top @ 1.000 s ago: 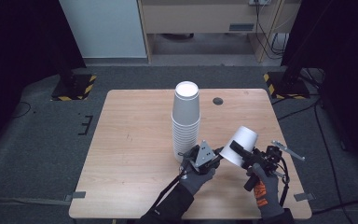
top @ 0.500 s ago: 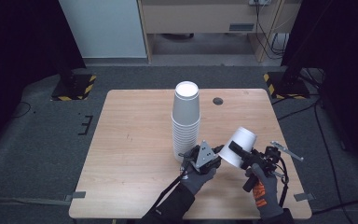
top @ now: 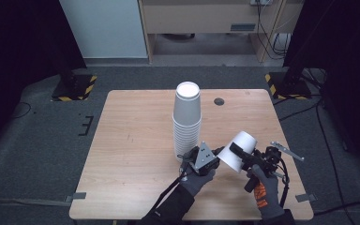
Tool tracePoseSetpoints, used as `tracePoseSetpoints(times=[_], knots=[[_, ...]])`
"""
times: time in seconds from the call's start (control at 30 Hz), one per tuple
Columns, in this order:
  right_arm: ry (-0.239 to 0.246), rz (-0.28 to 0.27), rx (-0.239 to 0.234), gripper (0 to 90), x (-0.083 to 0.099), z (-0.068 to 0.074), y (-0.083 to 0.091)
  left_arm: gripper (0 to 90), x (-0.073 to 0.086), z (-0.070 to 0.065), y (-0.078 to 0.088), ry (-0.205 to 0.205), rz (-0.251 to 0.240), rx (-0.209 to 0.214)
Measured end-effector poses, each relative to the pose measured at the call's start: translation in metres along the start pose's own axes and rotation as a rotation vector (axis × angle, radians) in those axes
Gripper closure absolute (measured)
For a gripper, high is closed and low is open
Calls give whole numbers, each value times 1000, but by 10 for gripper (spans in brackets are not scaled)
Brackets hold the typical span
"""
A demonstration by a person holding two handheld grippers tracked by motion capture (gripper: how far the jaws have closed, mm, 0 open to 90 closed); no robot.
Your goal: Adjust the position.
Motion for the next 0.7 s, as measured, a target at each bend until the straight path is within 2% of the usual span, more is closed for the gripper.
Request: tracePoseSetpoints(times=[0.17, 0.27, 0.37, 0.4, 0.43, 0.5, 0.53, 0.6, 0.63, 0.7], knots=[[11, -14, -3, 40, -2, 0, 0, 841, -3, 0, 4, -12, -2, -1], [29, -35, 22, 21, -6, -2, 0, 844, -4, -2, 6, -13, -3, 3], [20, -36, 23, 17, -5, -6, 1, 845, -3, -2, 7, -15, 8, 7], [37, -42, 47, 30, -6, -9, 2, 850, -2, -2, 7, -15, 9, 8], [37, -42, 47, 30, -6, -9, 2, 850, -2, -2, 8, -16, 12, 10], [60, -55, 98, 84, -7, -16, 4, 855, -1, -4, 11, -19, 16, 19], [74, -61, 118, 82, -8, -20, 5, 856, -1, -4, 12, -21, 17, 23], [65, -44, 128, 82, -6, -25, 5, 858, -2, -4, 13, -23, 20, 27], [76, -36, 149, 84, -5, -30, 6, 858, -2, -4, 13, -24, 26, 31], [85, -35, 158, 86, -4, -32, 6, 857, -2, -5, 15, -26, 33, 38]])
Point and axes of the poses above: each handheld gripper's, and its own axes: y roughly backward along the jaws, x roughly out of its underside, z roughly to its left, the point moved 9 cm from there along -y, roughly forward along the jaws, and after that the axes turned 14 degrees about y, right-handed, at the moved point
